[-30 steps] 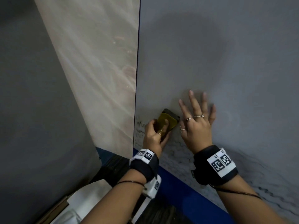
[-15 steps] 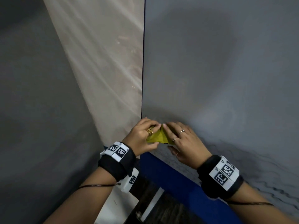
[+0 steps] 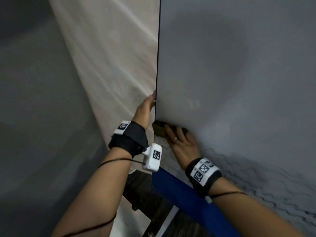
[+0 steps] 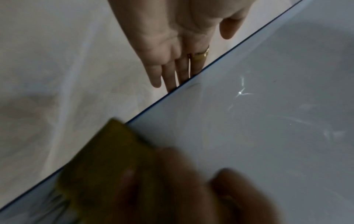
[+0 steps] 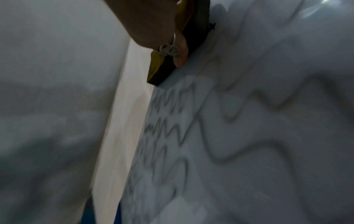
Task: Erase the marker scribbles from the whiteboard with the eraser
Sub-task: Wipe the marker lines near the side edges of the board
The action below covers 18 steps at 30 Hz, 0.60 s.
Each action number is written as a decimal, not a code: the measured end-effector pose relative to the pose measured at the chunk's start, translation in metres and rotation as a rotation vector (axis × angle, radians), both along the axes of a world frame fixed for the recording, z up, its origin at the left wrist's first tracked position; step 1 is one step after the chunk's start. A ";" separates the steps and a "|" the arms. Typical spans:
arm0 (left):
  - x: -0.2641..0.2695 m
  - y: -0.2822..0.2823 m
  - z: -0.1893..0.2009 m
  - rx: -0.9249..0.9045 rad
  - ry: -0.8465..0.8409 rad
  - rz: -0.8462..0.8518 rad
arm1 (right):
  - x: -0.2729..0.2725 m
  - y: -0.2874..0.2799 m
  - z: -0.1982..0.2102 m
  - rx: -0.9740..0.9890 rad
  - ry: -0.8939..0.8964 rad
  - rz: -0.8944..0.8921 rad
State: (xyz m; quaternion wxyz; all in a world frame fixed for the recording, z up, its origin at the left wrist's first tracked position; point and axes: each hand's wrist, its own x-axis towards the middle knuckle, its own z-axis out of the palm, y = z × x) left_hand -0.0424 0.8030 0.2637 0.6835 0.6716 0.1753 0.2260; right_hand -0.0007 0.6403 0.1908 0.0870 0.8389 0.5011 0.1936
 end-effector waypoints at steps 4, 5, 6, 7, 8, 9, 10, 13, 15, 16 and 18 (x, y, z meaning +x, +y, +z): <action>-0.006 -0.005 -0.001 -0.096 -0.025 -0.096 | 0.000 -0.004 0.002 -0.146 0.014 0.080; -0.008 -0.006 0.002 -0.083 -0.020 -0.100 | 0.004 -0.008 0.006 -0.121 0.004 0.071; -0.008 -0.005 0.005 -0.091 -0.024 -0.096 | 0.009 -0.011 0.011 -0.052 -0.007 0.049; -0.008 -0.004 0.006 -0.111 -0.030 -0.089 | 0.011 -0.011 0.016 0.054 -0.023 0.055; -0.007 -0.002 0.004 -0.138 -0.036 -0.088 | 0.010 -0.009 0.022 0.120 -0.042 0.043; -0.008 -0.003 0.003 -0.141 -0.031 -0.096 | 0.010 -0.005 0.024 0.113 -0.040 0.049; -0.008 -0.002 0.001 -0.148 -0.026 -0.098 | 0.007 0.001 0.028 0.055 -0.035 0.065; -0.012 0.000 0.000 -0.117 0.004 -0.078 | 0.000 0.013 0.009 -0.200 -0.096 0.034; -0.012 0.007 -0.006 -0.056 0.117 -0.003 | -0.002 0.010 -0.004 -0.337 -0.090 0.034; -0.011 0.011 -0.010 -0.039 0.169 0.021 | 0.002 0.005 -0.012 -0.359 -0.091 0.071; -0.009 0.015 -0.015 0.013 0.226 0.012 | 0.007 -0.005 -0.008 -0.326 -0.145 0.063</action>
